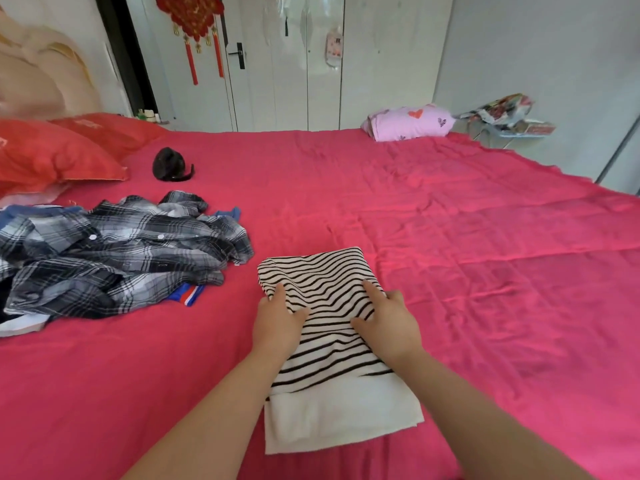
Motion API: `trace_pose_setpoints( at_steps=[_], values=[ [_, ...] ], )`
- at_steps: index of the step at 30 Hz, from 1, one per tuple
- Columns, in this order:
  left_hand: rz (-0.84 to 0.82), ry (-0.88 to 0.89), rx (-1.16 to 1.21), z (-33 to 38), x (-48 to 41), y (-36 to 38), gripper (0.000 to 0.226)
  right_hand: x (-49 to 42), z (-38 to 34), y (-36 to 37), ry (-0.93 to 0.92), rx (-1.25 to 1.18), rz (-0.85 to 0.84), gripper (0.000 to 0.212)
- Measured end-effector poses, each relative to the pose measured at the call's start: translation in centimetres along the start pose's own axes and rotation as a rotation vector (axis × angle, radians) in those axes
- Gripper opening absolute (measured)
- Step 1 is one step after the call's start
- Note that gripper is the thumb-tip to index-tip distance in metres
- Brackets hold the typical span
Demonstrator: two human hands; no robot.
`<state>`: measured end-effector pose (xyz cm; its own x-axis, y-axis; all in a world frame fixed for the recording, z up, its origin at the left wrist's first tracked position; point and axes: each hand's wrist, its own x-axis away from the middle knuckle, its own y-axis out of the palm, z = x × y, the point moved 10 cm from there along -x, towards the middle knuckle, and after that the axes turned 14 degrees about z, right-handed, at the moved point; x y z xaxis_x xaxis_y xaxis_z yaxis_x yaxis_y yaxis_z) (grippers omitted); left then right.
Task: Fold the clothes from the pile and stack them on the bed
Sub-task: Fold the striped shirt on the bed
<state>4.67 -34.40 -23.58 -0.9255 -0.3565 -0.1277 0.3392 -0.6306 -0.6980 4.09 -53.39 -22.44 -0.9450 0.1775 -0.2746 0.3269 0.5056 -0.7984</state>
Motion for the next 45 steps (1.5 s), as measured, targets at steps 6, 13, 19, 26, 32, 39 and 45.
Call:
trace_pose_setpoints(
  at_steps=[6, 13, 19, 26, 32, 39, 45],
  values=[
    [-0.037, 0.085, 0.129, 10.5, -0.3, 7.5, 0.069, -5.7, 8.0, -7.9, -0.004, 0.053, 0.123, 0.067],
    [-0.113, 0.152, 0.224, 22.7, -1.2, 18.1, 0.07, -13.0, 19.0, -15.5, 0.073, 0.122, 0.212, 0.069],
    [-0.148, 0.215, 0.312, 31.4, -2.6, 26.0, 0.073, -19.4, 27.3, -20.2, 0.114, 0.184, 0.291, 0.069],
    [-0.381, 0.24, 0.033, 33.0, -2.2, 37.6, 0.088, -23.5, 38.5, -18.5, 0.303, 0.397, 0.102, 0.069],
    [-0.25, 0.641, -0.137, 35.9, 0.3, 41.1, 0.069, -24.3, 37.2, -15.6, 0.086, 0.481, 0.137, 0.05],
    [-0.36, 0.664, -0.352, 32.0, 1.7, 45.7, 0.07, -21.7, 41.8, -10.3, 0.201, 0.514, 0.046, 0.053],
    [-0.469, 0.7, -0.311, 32.1, 1.9, 44.6, 0.069, -21.6, 41.7, -10.3, 0.238, 0.535, -0.001, 0.053]
  ],
)
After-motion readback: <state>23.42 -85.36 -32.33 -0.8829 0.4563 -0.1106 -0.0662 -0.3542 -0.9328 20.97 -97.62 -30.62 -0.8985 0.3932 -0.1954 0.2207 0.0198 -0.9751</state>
